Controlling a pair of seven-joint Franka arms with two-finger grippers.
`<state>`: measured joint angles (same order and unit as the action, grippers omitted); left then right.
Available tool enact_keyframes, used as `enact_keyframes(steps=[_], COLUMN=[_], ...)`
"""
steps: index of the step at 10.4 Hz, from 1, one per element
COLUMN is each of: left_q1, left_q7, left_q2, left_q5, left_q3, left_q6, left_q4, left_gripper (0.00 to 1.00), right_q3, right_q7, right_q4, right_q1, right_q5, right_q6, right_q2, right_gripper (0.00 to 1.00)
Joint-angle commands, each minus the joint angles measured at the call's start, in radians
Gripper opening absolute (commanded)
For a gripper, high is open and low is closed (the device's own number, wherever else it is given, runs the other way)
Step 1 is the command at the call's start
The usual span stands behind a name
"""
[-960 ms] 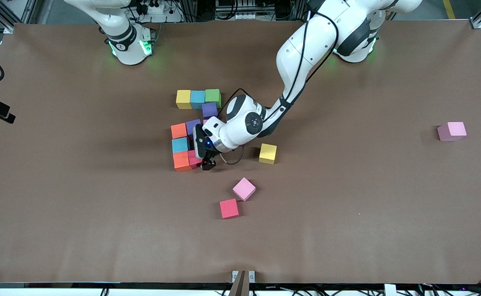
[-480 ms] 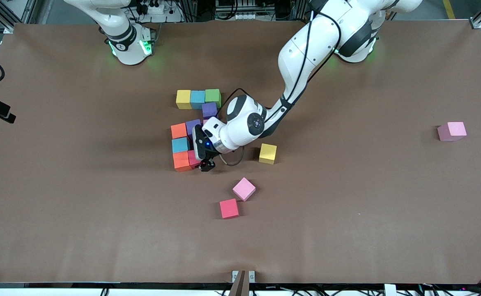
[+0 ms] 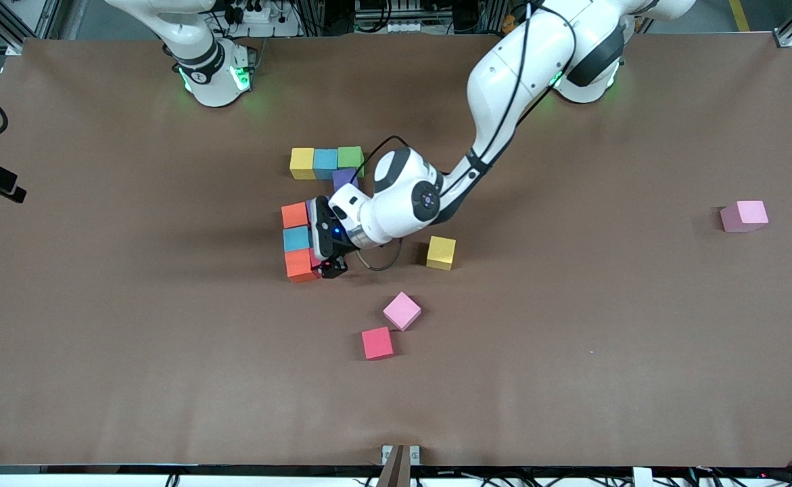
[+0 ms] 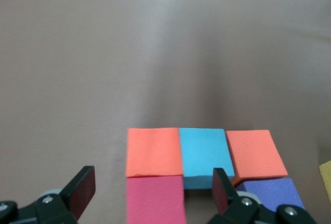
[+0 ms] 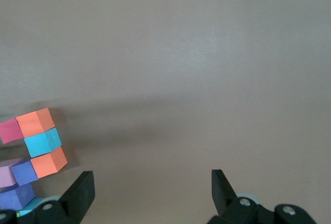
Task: Form number 2 with 11 blocks
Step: 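Move the left gripper to the loose light pink block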
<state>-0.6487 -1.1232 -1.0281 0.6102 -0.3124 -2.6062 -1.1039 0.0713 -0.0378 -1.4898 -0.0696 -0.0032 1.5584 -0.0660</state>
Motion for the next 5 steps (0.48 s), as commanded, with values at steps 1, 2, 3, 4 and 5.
enact_keyframes(steps=[1, 2, 3, 4, 5], left_q1=[0.075, 0.099, 0.118, 0.127, 0.126], left_q7=[-0.013, -0.013, -0.015, -0.012, -0.013], left_q2=[0.046, 0.045, 0.045, 0.04, 0.034], left_q5=[-0.012, -0.013, -0.015, -0.015, -0.014], left_q3=[-0.014, -0.011, -0.004, 0.009, 0.039], left_q6=[0.058, 0.073, 0.08, 0.08, 0.08], left_q4=[-0.034, -0.034, -0.033, -0.033, -0.033], left_gripper=[1.0, 1.0, 1.0, 1.0, 1.0], right_q3=[-0.001, -0.001, -0.001, -0.001, -0.001], right_q7=[-0.011, -0.011, -0.011, -0.011, -0.011], right_q4=[-0.001, -0.001, -0.001, -0.001, -0.001], right_q1=[-0.001, -0.001, -0.001, -0.001, -0.001], right_q5=[0.011, 0.011, 0.012, 0.014, 0.014], right_q6=[-0.005, -0.005, -0.003, -0.001, -0.001], right_q2=[0.003, 0.003, 0.003, 0.002, 0.002], right_gripper=[1.0, 1.0, 1.0, 1.0, 1.0])
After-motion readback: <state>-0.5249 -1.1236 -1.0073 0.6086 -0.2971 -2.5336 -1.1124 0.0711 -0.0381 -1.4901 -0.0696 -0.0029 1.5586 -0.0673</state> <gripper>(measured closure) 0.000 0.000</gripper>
